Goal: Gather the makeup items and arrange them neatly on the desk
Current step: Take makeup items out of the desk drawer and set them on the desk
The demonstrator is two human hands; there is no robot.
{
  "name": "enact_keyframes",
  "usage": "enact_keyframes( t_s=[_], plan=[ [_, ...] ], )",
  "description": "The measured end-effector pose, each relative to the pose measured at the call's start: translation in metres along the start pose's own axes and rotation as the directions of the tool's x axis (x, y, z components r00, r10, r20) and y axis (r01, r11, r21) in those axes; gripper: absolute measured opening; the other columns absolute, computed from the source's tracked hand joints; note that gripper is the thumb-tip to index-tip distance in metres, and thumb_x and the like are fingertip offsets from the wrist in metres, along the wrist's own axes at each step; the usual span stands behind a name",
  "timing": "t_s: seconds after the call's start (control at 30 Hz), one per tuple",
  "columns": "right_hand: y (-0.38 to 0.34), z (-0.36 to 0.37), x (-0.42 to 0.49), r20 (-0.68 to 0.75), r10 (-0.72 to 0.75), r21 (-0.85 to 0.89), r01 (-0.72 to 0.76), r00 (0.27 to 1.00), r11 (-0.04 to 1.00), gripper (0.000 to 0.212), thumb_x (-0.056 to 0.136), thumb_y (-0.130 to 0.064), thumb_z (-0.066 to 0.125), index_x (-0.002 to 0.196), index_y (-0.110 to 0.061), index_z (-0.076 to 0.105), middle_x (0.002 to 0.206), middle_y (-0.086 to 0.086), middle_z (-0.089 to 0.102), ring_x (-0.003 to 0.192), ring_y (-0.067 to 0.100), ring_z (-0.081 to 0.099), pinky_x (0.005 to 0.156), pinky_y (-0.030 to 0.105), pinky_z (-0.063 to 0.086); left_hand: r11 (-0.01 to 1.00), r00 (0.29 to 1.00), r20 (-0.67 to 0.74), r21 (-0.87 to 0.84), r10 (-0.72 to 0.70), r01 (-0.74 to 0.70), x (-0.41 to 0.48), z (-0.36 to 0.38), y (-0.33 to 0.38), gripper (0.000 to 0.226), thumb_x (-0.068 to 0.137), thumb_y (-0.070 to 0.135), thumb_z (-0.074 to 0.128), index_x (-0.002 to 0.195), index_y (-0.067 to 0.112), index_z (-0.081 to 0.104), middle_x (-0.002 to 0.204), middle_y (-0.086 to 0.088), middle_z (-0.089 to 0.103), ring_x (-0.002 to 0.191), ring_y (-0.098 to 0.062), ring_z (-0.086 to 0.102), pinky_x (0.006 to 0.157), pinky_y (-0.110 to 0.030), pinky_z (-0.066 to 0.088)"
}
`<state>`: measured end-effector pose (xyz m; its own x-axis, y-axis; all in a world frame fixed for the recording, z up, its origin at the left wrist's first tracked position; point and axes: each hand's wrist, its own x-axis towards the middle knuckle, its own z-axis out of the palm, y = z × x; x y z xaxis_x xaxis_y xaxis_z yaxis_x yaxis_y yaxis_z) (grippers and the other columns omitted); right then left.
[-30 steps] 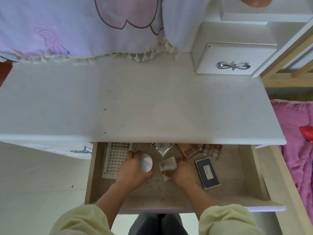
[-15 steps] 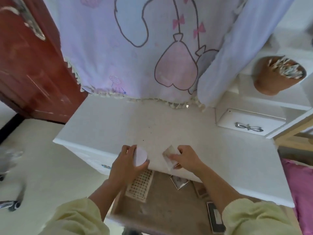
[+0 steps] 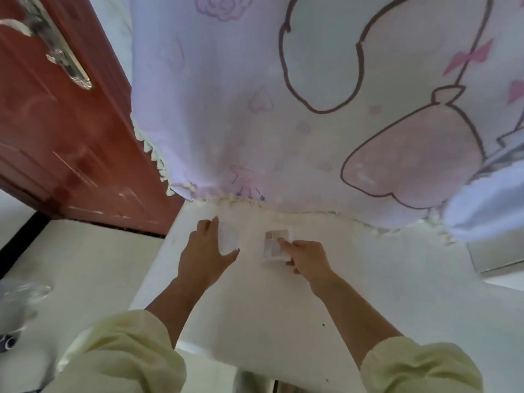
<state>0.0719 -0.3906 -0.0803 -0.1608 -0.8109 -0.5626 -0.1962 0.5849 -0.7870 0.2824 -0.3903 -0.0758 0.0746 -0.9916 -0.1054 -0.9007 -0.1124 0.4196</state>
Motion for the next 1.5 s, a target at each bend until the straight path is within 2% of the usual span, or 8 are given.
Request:
enact_keyframes(
  t_s=[0.23, 0.33, 0.5, 0.7, 0.83, 0.97, 1.2, 1.5],
  plan=[
    [-0.023, 0.049, 0.044, -0.059, 0.050, 0.111, -0.043, 0.997, 0.993, 0.040, 0.084, -0.033, 0.074, 0.053, -0.017, 0.054, 0.045, 0.000, 0.052, 0.045, 0.015, 0.047, 0.049, 0.023, 0.037, 0.989, 0.994, 0.064, -0.127, 0.086, -0.078, 0.072, 0.000, -0.031, 0.088, 0.073, 0.049, 0.076, 0.145, 0.018, 0.036, 0.144, 0.003, 0.041, 0.128, -0.017, 0.046, 0.100, -0.031, 0.041],
    [-0.029, 0.060, 0.052, -0.085, 0.029, 0.068, -0.024, 0.996, 0.997, 0.030, 0.082, -0.034, 0.076, 0.065, -0.015, 0.060, 0.051, 0.002, 0.061, 0.047, 0.012, 0.056, 0.053, 0.023, 0.046, 0.982, 0.989, 0.085, -0.156, 0.122, -0.108, 0.092, -0.002, -0.036, 0.088, 0.073, 0.046, 0.077, 0.146, 0.017, 0.036, 0.147, 0.003, 0.041, 0.132, -0.017, 0.042, 0.108, -0.030, 0.037],
    [-0.041, 0.069, 0.061, -0.162, -0.056, -0.122, 0.036, 0.985, 0.992, 0.034, 0.079, -0.036, 0.078, 0.088, -0.010, 0.058, 0.068, 0.007, 0.071, 0.058, 0.015, 0.068, 0.067, 0.034, 0.055, 0.978, 0.959, 0.216, -0.138, 0.184, -0.156, 0.114, -0.011, -0.036, 0.093, 0.078, 0.038, 0.076, 0.152, 0.022, 0.021, 0.160, 0.011, 0.012, 0.147, -0.007, 0.013, 0.114, -0.024, 0.018],
    [-0.038, 0.076, 0.067, -0.206, -0.119, -0.256, 0.064, 0.971, 0.964, 0.038, 0.076, -0.045, 0.077, 0.083, -0.018, 0.051, 0.088, 0.006, 0.065, 0.077, 0.024, 0.067, 0.073, 0.040, 0.056, 0.971, 0.949, 0.212, -0.115, 0.232, -0.212, 0.109, -0.004, -0.039, 0.085, 0.091, 0.035, 0.063, 0.154, 0.019, 0.009, 0.159, 0.010, -0.006, 0.147, -0.008, -0.007, 0.117, -0.031, 0.017],
    [-0.033, 0.072, 0.056, -0.180, -0.196, -0.279, 0.141, 0.964, 0.950, 0.034, 0.083, -0.040, 0.073, 0.096, -0.017, 0.052, 0.101, 0.003, 0.059, 0.084, 0.018, 0.059, 0.075, 0.031, 0.048, 0.963, 0.947, 0.178, -0.012, 0.266, -0.269, 0.094, 0.004, -0.044, 0.081, 0.095, 0.027, 0.056, 0.153, 0.019, 0.000, 0.160, 0.003, -0.012, 0.146, -0.014, -0.015, 0.121, -0.044, 0.008],
    [-0.024, 0.053, 0.032, -0.121, -0.296, -0.358, 0.236, 0.948, 0.903, 0.026, 0.088, -0.036, 0.067, 0.101, -0.017, 0.055, 0.101, -0.002, 0.057, 0.085, 0.011, 0.054, 0.073, 0.023, 0.040, 0.958, 0.961, 0.044, -0.096, 0.274, -0.269, 0.062, 0.006, -0.029, 0.076, 0.087, 0.020, 0.063, 0.152, 0.019, 0.022, 0.161, 0.000, 0.007, 0.149, -0.016, -0.001, 0.120, -0.038, 0.008],
    [0.019, -0.005, -0.046, -0.056, -0.367, -0.466, 0.300, 0.929, 0.832, 0.015, 0.091, -0.029, 0.062, 0.102, -0.020, 0.056, 0.099, -0.006, 0.058, 0.085, 0.009, 0.056, 0.073, 0.022, 0.040, 0.950, 0.969, 0.016, -0.202, 0.246, -0.238, -0.043, 0.016, 0.034, 0.038, 0.090, 0.024, 0.058, 0.128, 0.026, 0.056, 0.134, 0.011, 0.052, 0.126, -0.006, 0.041, 0.099, -0.019, 0.038],
    [0.125, -0.103, -0.161, 0.017, -0.357, -0.551, 0.307, 0.934, 0.776, 0.004, 0.092, -0.025, 0.059, 0.094, -0.025, 0.055, 0.088, -0.011, 0.060, 0.077, 0.007, 0.056, 0.070, 0.021, 0.045, 0.936, 0.974, 0.057, -0.294, 0.221, -0.195, -0.207, 0.061, 0.103, 0.010, 0.091, 0.033, 0.057, 0.100, 0.031, 0.062, 0.087, 0.020, 0.053, 0.068, 0.004, 0.052, 0.066, -0.010, 0.037]
  ],
)
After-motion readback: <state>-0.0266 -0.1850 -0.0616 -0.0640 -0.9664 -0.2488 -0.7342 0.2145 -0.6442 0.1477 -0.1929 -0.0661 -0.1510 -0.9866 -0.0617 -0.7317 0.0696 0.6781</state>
